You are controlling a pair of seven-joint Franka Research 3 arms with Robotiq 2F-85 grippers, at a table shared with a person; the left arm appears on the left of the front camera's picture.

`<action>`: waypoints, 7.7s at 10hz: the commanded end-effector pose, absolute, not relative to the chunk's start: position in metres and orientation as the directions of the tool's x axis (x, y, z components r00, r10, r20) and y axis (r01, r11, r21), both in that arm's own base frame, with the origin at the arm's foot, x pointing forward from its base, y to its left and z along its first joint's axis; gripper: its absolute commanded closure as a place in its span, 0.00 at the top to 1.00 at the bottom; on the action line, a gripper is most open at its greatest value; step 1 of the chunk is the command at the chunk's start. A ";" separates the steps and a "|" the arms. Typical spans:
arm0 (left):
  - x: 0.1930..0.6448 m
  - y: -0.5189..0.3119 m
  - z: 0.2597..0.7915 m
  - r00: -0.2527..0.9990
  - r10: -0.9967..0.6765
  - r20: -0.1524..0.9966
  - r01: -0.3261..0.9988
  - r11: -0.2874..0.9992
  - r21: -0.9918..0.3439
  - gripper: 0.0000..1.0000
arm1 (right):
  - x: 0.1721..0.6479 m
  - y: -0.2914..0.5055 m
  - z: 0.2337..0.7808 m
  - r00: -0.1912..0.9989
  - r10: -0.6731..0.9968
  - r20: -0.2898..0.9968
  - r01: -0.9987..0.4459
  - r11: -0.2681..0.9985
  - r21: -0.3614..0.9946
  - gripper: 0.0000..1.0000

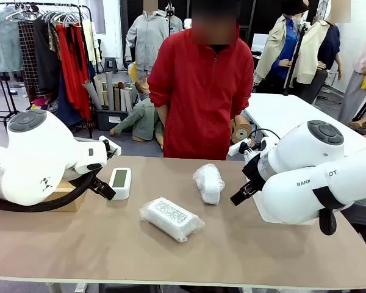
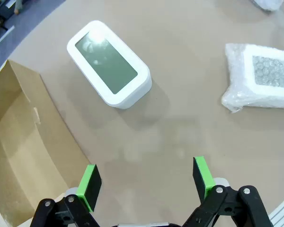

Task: Separate and place wrapped and unwrapped clocks.
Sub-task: Pick up the Digital clock indicated by the person.

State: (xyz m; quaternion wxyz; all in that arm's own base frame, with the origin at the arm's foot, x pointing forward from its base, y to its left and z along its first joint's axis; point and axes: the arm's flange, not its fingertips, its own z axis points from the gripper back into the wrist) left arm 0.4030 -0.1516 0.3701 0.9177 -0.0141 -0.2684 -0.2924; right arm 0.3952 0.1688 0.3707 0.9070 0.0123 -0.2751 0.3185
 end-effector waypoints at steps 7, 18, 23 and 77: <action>0.403 -0.152 0.370 0.685 -0.529 0.501 0.544 0.829 0.131 1.00 | 0.395 0.169 0.371 0.646 0.571 0.507 -0.584 0.797 -0.153 1.00; 0.409 -0.127 0.416 0.597 -0.649 0.471 0.746 0.666 -0.028 1.00 | 0.400 0.177 0.407 0.560 0.683 0.469 -0.762 0.647 -0.030 1.00; 0.400 -0.100 0.435 0.403 -0.688 0.604 0.815 0.569 0.105 1.00 | 0.404 0.161 0.431 0.449 0.704 0.550 -0.841 0.541 -0.004 1.00; 0.529 -0.015 0.524 -0.026 -0.595 0.804 0.996 0.050 0.069 1.00 | 0.492 0.019 0.539 0.048 0.570 0.820 -0.983 0.172 -0.063 1.00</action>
